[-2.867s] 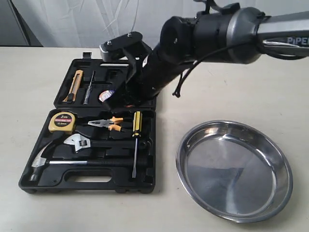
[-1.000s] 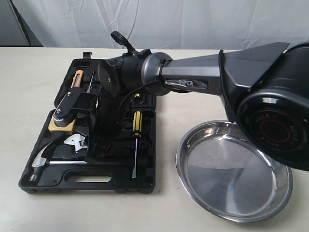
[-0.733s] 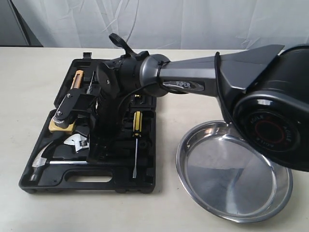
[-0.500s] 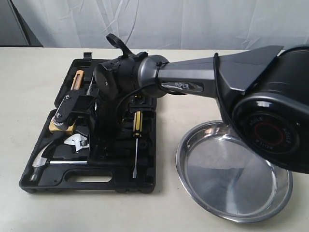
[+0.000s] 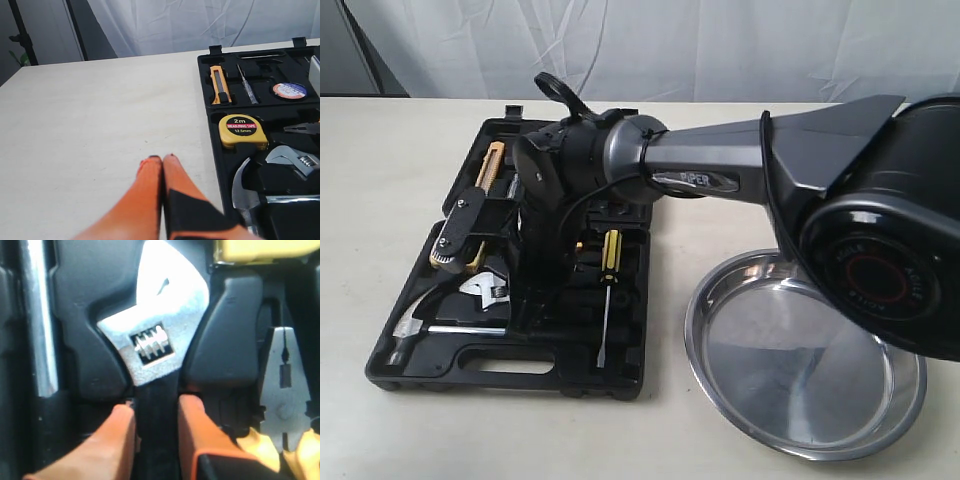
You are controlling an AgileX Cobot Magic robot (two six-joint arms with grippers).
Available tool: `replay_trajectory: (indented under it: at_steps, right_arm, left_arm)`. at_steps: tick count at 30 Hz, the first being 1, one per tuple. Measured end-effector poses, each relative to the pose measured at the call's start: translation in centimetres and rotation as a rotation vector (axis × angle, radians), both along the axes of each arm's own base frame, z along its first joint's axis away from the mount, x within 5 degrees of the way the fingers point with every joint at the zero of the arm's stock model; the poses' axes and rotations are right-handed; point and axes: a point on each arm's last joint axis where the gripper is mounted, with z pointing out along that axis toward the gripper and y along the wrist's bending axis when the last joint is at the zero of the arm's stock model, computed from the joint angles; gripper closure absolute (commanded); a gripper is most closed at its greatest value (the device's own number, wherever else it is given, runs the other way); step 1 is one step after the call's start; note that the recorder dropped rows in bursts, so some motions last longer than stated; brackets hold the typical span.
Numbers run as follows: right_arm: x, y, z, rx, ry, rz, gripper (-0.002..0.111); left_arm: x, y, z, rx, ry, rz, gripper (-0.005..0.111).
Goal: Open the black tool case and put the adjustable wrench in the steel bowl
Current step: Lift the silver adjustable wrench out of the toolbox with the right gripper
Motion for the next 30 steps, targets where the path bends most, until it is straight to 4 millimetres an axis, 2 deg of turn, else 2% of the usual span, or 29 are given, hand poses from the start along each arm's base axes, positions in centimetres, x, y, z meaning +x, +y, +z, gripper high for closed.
replay_trajectory:
  at_steps: [6, 15, 30]
  right_arm:
    - [-0.1, -0.6, 1.2, -0.007, -0.008, -0.012, 0.108]
    - [-0.2, -1.0, 4.3, 0.049, -0.025, -0.040, 0.108]
    - [-0.6, -0.3, 4.7, 0.142, 0.045, -0.097, 0.108]
  left_arm:
    - [0.0, 0.0, 0.0, 0.000, 0.000, 0.000, 0.107]
    - [0.0, 0.0, 0.0, 0.000, 0.000, 0.000, 0.107]
    - [0.0, 0.0, 0.0, 0.000, 0.000, 0.000, 0.107]
